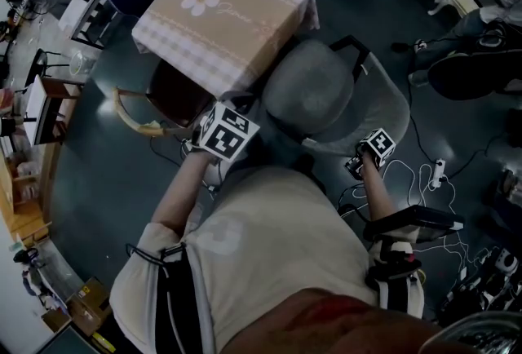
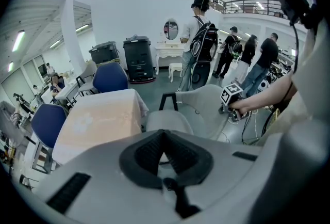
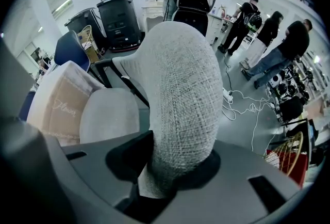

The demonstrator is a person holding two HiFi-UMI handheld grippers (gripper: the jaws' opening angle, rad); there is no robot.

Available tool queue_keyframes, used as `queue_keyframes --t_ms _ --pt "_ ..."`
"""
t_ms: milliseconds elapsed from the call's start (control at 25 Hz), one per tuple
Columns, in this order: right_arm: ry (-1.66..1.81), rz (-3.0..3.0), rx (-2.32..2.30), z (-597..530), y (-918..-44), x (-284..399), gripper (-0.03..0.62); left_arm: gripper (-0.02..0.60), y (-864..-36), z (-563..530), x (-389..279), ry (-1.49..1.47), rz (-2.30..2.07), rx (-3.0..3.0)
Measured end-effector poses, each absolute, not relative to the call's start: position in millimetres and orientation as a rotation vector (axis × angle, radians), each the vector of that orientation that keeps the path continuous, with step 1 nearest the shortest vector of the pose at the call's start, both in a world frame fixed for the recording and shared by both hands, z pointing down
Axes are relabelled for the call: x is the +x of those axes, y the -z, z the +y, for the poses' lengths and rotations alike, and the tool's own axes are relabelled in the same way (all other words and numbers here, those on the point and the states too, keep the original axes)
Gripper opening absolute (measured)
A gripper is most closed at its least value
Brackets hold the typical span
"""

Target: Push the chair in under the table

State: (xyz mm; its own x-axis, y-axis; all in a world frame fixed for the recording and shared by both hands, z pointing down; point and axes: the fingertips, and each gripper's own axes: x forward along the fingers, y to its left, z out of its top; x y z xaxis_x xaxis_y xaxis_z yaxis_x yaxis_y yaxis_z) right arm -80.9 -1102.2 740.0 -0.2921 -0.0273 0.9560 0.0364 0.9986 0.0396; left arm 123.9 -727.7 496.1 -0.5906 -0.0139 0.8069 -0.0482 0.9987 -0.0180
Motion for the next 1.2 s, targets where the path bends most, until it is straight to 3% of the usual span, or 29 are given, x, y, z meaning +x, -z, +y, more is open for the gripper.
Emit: queue_keyframes --t_ms 1200 --pt "0.100 -1.881 -0.035 -1103.1 -742.5 -90.7 0.132 0.008 -499.2 -733.5 139.3 -0.046 -2.191 0.023"
